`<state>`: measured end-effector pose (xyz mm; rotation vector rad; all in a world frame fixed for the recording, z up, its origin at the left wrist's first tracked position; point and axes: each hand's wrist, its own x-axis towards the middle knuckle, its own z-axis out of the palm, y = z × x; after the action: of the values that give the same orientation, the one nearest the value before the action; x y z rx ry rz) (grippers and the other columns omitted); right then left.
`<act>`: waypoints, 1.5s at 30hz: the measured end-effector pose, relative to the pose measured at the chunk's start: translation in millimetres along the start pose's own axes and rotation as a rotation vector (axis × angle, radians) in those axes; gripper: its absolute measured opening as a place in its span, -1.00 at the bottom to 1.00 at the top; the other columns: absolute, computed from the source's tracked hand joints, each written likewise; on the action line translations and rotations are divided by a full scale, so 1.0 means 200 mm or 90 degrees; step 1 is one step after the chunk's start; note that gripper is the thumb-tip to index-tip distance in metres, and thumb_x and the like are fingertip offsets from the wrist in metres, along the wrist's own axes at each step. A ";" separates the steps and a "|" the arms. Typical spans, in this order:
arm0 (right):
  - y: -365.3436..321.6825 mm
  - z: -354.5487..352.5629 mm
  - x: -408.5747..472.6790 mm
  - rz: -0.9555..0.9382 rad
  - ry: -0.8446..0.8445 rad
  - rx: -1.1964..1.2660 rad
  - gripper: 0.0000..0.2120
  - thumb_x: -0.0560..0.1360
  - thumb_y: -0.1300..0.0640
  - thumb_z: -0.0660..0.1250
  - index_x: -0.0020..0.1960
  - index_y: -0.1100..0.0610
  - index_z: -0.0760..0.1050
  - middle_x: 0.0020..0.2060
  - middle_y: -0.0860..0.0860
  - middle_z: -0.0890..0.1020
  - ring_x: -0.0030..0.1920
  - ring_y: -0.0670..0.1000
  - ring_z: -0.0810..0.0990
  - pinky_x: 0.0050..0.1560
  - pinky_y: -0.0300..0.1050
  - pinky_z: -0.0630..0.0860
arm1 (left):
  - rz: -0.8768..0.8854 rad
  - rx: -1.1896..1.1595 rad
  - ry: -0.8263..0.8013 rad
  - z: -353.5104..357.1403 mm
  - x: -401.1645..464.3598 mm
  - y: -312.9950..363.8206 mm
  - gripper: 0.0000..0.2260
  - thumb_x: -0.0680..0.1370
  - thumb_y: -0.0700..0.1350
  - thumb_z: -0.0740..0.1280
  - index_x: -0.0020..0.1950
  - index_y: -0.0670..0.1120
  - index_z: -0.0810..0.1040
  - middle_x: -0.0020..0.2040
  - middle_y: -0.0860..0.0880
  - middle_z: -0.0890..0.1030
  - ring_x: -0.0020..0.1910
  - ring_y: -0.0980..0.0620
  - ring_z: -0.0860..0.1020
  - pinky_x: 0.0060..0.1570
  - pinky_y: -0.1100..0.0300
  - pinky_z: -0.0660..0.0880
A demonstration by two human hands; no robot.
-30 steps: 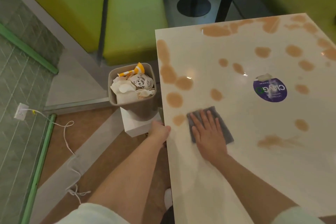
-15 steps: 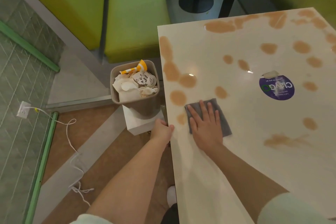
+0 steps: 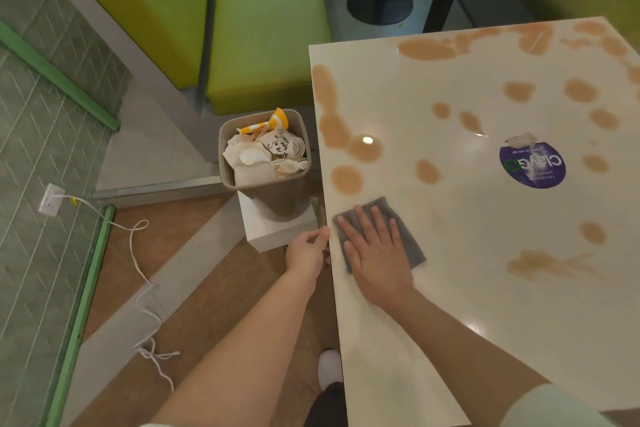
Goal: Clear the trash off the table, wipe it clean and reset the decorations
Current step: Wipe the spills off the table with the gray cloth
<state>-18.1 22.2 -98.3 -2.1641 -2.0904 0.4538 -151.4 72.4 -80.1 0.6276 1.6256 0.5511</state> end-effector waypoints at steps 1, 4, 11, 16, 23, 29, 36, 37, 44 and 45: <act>0.00 0.01 -0.06 -0.029 -0.003 -0.004 -0.50 0.64 -0.16 -0.28 0.57 -0.21 -0.03 0.58 -0.11 -0.03 0.57 0.00 -0.20 0.52 0.10 -0.20 | -0.001 -0.003 -0.006 -0.01 -0.01 0.00 -0.76 0.61 0.10 0.26 0.01 -0.02 0.62 0.00 -0.08 0.68 0.01 -0.10 0.65 0.05 -0.02 0.60; 0.09 0.00 -0.18 -0.062 -0.020 -0.027 -0.50 0.64 -0.17 -0.32 0.57 -0.23 -0.07 0.58 -0.14 -0.06 0.57 -0.04 -0.22 0.52 0.08 -0.19 | -0.017 -0.031 -0.035 -0.03 -0.04 0.01 -0.58 0.67 0.14 0.07 0.12 -0.06 0.64 0.04 -0.05 0.67 -0.04 0.02 0.63 -0.14 0.17 0.57; -0.01 -0.01 0.04 0.059 0.012 0.013 -0.44 0.58 -0.17 -0.31 0.58 -0.20 -0.06 0.59 -0.05 -0.11 0.56 0.02 -0.29 0.51 0.05 -0.36 | 0.011 0.097 -0.065 -0.04 -0.06 0.06 -0.52 0.65 0.22 -0.01 0.09 -0.01 0.63 0.03 -0.04 0.67 -0.01 0.02 0.62 -0.19 0.19 0.55; 0.00 0.05 -0.22 -0.061 -0.002 -0.004 -0.53 0.66 -0.15 -0.18 0.56 -0.22 0.02 0.58 -0.09 0.00 0.58 0.01 -0.16 0.52 0.09 -0.14 | 0.013 0.123 -0.069 -0.04 -0.05 0.07 -0.47 0.65 0.23 -0.03 0.26 -0.05 0.58 0.13 -0.04 0.64 0.06 -0.04 0.61 -0.09 0.13 0.55; 0.06 -0.05 0.08 0.139 0.022 0.024 -0.40 0.54 -0.19 -0.36 0.57 -0.21 -0.11 0.59 -0.02 -0.14 0.56 0.05 -0.27 0.52 0.08 -0.33 | 0.029 0.153 -0.064 -0.04 -0.03 0.07 -0.52 0.65 0.20 0.01 0.26 -0.05 0.56 0.10 -0.03 0.63 0.03 0.01 0.61 -0.17 0.17 0.54; -0.07 0.01 -0.01 -0.007 0.002 0.023 -0.46 0.60 -0.17 -0.30 0.57 -0.22 -0.04 0.59 -0.07 -0.10 0.56 0.02 -0.27 0.51 0.02 -0.35 | -0.001 0.098 -0.066 -0.03 -0.04 0.06 -0.53 0.68 0.12 0.01 0.36 -0.17 0.45 0.21 -0.10 0.59 0.03 0.00 0.56 0.01 0.10 0.53; 0.05 -0.02 0.01 0.156 0.063 0.029 -0.42 0.58 -0.18 -0.31 0.57 -0.19 0.00 0.59 0.02 -0.03 0.58 0.09 -0.16 0.54 0.10 -0.23 | 0.030 0.191 -0.076 -0.02 -0.09 0.07 -0.64 0.67 0.14 0.04 0.20 -0.02 0.51 0.13 -0.05 0.60 0.10 -0.03 0.58 -0.02 0.12 0.57; -0.01 0.00 -0.04 0.128 0.061 0.037 -0.44 0.59 -0.17 -0.27 0.57 -0.18 0.04 0.59 0.02 -0.01 0.58 0.09 -0.16 0.54 0.10 -0.23 | 0.038 0.212 -0.084 -0.01 -0.10 0.08 -0.61 0.65 0.17 0.04 0.16 -0.04 0.53 0.13 -0.08 0.62 0.11 -0.07 0.58 0.07 0.06 0.56; 0.28 -0.02 -0.24 0.058 0.039 0.022 -0.46 0.61 -0.21 -0.30 0.57 -0.21 -0.12 0.57 -0.13 -0.14 0.57 -0.03 -0.25 0.53 -0.02 -0.30 | 0.100 0.318 -0.005 0.06 -0.09 0.01 -0.75 0.60 0.05 0.21 0.07 -0.07 0.58 0.02 -0.06 0.64 -0.04 -0.06 0.60 0.03 0.03 0.53; 0.35 -0.04 -0.20 0.103 0.055 0.039 -0.43 0.59 -0.21 -0.31 0.59 -0.13 -0.16 0.57 -0.12 -0.12 0.57 -0.04 -0.22 0.53 -0.03 -0.29 | 0.096 0.330 0.002 0.07 -0.09 0.01 -0.75 0.58 0.06 0.23 0.08 -0.06 0.58 0.05 -0.05 0.63 -0.04 -0.05 0.59 0.01 0.04 0.54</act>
<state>50.6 -20.3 -104.1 -2.2833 -1.8427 0.4231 -134.6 61.8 -68.3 1.1377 1.7436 0.2307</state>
